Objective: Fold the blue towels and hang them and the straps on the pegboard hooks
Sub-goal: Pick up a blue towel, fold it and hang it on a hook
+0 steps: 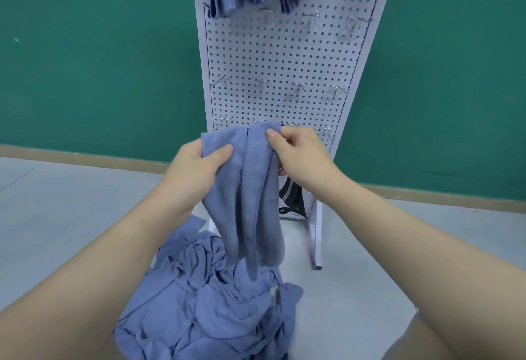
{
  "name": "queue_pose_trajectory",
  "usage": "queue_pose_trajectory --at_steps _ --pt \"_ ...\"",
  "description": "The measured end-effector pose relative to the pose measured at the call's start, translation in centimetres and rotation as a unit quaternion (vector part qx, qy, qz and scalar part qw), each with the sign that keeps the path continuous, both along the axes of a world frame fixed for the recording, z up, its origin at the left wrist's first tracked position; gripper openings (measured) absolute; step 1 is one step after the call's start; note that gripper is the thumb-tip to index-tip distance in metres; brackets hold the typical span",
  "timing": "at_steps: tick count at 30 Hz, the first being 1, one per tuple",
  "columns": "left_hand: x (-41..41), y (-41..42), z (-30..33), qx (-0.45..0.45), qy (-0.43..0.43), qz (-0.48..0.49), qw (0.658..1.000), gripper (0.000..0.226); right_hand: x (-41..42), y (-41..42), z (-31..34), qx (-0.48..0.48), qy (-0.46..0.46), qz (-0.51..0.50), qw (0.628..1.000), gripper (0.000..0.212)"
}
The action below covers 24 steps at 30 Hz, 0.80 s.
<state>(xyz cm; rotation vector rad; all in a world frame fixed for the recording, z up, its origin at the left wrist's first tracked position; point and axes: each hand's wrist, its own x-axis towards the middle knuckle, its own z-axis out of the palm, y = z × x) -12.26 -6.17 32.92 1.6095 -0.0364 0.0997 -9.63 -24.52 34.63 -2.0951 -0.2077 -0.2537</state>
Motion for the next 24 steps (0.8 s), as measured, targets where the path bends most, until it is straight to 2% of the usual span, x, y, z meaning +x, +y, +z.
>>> queue_pose_trajectory --at_steps 5,10,13,16,19,22,24 --pt "0.3 1.0 0.5 -0.062 -0.011 0.065 0.996 0.015 0.6 -1.4 0.4 -0.025 0.016 -0.052 0.998 0.043" --pt "0.5 2.2 0.9 -0.096 -0.012 0.097 0.991 0.015 0.4 -2.6 1.2 -0.076 0.03 -0.058 0.995 0.038" --pt "0.5 2.5 1.0 -0.084 -0.015 0.067 0.994 0.015 0.8 -3.0 1.1 0.047 0.077 -0.031 0.995 0.028" --pt "0.4 2.4 1.0 -0.073 -0.005 0.05 0.996 0.014 0.9 -2.9 1.1 0.176 0.111 -0.022 0.978 0.029" --pt "0.6 2.4 0.8 -0.051 0.034 0.042 0.997 0.014 0.9 -2.9 1.4 0.282 0.137 -0.021 0.949 0.027" --pt "0.9 2.7 0.5 -0.03 0.068 0.038 0.996 0.014 0.8 -3.3 2.0 0.388 0.185 0.02 0.903 0.016" --pt "1.2 3.0 0.2 -0.023 0.076 0.037 0.996 0.015 0.6 -3.6 2.3 0.394 0.212 0.061 0.892 0.019"
